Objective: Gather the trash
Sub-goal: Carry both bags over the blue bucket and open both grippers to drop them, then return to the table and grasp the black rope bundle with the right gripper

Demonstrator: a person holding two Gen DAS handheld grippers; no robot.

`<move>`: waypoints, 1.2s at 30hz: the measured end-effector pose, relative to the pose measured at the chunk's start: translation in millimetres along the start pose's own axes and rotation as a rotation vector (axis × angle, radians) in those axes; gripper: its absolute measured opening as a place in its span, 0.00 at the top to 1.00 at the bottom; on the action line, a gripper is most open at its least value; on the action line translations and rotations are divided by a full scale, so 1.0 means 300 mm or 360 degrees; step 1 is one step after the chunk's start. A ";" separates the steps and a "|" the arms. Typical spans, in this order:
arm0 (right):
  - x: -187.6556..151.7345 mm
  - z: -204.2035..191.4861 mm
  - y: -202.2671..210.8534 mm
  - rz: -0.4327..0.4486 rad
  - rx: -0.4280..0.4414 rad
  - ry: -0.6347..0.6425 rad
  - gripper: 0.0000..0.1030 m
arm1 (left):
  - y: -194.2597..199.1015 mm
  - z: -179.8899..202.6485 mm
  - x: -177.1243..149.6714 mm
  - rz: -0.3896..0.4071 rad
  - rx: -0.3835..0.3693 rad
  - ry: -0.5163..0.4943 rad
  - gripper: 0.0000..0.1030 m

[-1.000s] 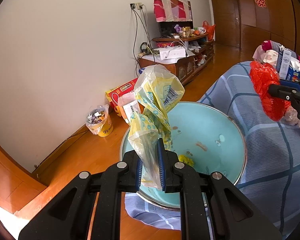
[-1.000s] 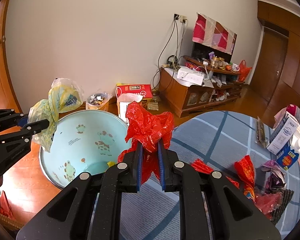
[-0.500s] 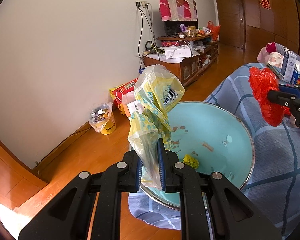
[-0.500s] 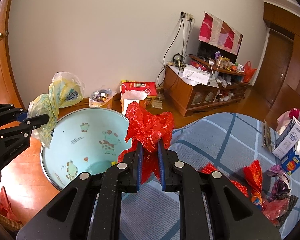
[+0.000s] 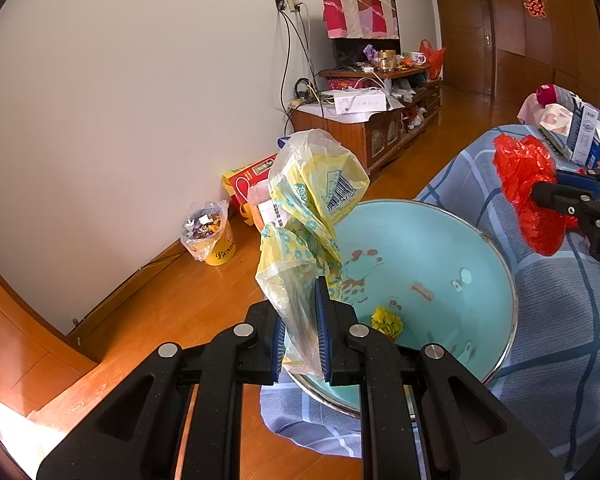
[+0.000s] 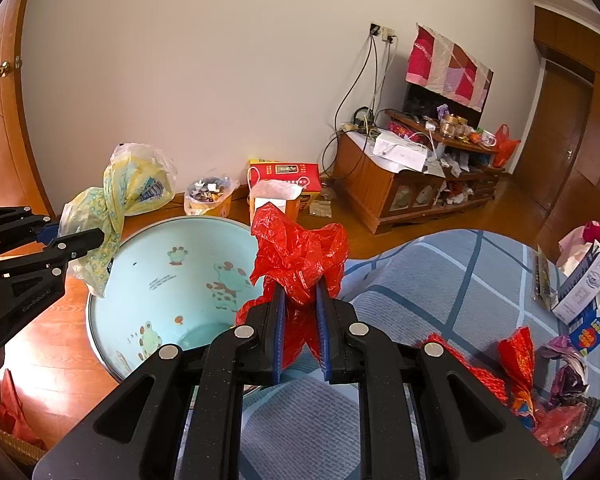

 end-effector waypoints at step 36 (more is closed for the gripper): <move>-0.023 -0.036 -0.018 -0.0026 0.0043 -0.0013 0.54 | -0.001 0.042 -0.012 -0.0009 -0.0039 -0.0016 0.39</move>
Point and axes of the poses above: each gripper's, at about its wrist camera, not at the fingertips, and y roughly against the way its jaws point, z to its right, x to its top, the point moved 8 cm from there along -y, roughly the way its jaws point, and after that the axes turned 2 degrees about -y, right-handed, at the moved point
